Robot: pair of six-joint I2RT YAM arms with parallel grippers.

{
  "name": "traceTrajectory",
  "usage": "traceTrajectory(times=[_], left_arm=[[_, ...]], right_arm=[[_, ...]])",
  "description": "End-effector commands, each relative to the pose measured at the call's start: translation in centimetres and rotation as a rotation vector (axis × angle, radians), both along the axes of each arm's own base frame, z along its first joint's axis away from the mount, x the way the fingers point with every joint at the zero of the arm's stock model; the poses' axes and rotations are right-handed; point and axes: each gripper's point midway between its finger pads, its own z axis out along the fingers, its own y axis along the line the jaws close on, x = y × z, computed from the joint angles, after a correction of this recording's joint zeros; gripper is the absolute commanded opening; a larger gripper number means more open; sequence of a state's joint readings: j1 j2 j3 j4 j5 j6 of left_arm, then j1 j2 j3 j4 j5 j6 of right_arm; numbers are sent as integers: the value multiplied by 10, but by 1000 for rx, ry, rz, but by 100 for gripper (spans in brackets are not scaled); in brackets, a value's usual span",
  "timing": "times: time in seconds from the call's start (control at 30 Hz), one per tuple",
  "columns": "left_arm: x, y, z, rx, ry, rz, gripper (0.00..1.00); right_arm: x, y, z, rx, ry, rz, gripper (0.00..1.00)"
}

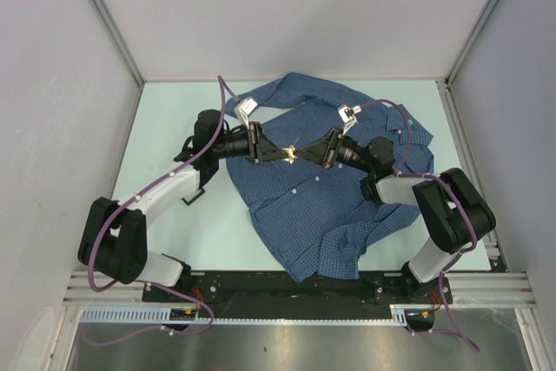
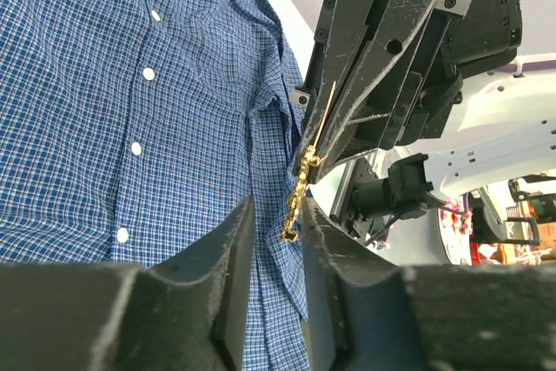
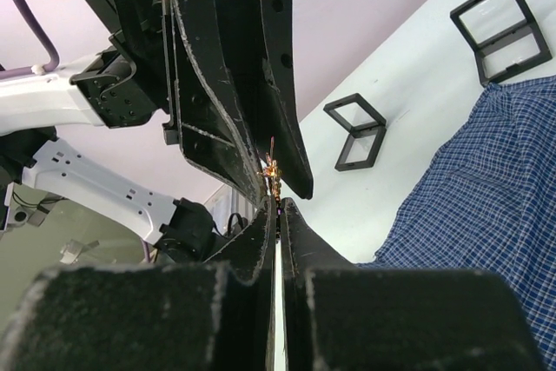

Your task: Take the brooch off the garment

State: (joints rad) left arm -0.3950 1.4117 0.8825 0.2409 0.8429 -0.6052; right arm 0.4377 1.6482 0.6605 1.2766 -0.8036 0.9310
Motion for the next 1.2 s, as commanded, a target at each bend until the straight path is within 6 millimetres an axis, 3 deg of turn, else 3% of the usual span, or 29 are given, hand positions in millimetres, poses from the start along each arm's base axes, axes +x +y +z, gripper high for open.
traceTrajectory(times=[0.0, 0.33, 0.53, 0.77, 1.17], left_arm=[[1, -2, 17, -35, -48, -17, 31], [-2, 2, 28, -38, -68, -20, 36], [-3, 5, 29, -62, -62, -26, 33], [-2, 7, 36, -97, -72, -28, 36], [-5, 6, 22, -86, -40, -41, 31]], right_arm=[[-3, 5, 21, 35, -97, 33, 0], [-3, 5, 20, 35, -97, 40, 0], [-4, 5, 21, 47, -95, 47, 0], [-3, 4, 19, 47, -91, 52, 0], [-3, 4, 22, 62, -92, 57, 0]])
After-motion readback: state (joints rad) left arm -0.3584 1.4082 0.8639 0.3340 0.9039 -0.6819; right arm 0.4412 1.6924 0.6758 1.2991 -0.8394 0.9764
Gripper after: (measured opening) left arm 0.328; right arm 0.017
